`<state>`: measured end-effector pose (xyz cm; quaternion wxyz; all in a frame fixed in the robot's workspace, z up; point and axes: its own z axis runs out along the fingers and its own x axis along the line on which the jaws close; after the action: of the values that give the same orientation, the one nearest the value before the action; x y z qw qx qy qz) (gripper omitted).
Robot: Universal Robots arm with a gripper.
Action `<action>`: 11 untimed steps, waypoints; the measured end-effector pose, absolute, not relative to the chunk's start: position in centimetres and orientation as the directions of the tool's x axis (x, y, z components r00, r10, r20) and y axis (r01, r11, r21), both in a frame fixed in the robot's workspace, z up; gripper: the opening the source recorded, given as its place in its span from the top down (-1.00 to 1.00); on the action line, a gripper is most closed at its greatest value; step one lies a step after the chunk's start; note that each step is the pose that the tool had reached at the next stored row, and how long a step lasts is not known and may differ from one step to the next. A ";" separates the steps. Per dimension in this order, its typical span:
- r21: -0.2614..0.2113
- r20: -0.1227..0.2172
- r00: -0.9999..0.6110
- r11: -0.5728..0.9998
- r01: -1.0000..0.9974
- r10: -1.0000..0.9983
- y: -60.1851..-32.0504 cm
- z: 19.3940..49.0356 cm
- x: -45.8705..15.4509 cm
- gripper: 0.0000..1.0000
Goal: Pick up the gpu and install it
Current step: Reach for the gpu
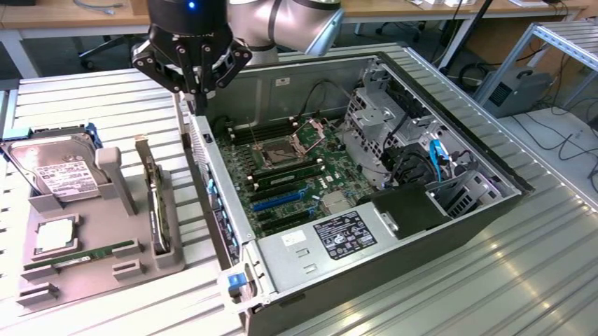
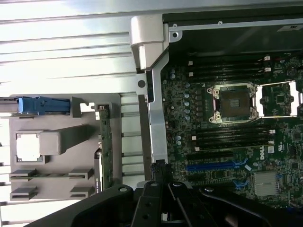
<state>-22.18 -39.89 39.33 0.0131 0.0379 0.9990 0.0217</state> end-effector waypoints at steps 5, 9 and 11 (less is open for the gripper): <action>0.044 -0.024 -0.997 0.996 0.075 0.076 -39.9 39.3 -22.4 0.79; 0.044 -0.025 -0.997 0.996 0.075 0.076 -39.9 39.3 -22.6 0.79; 0.044 -0.024 -0.997 0.996 0.075 0.076 -39.9 39.3 -22.7 0.79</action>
<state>-22.70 -39.89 39.33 0.0131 0.0379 0.9990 0.0216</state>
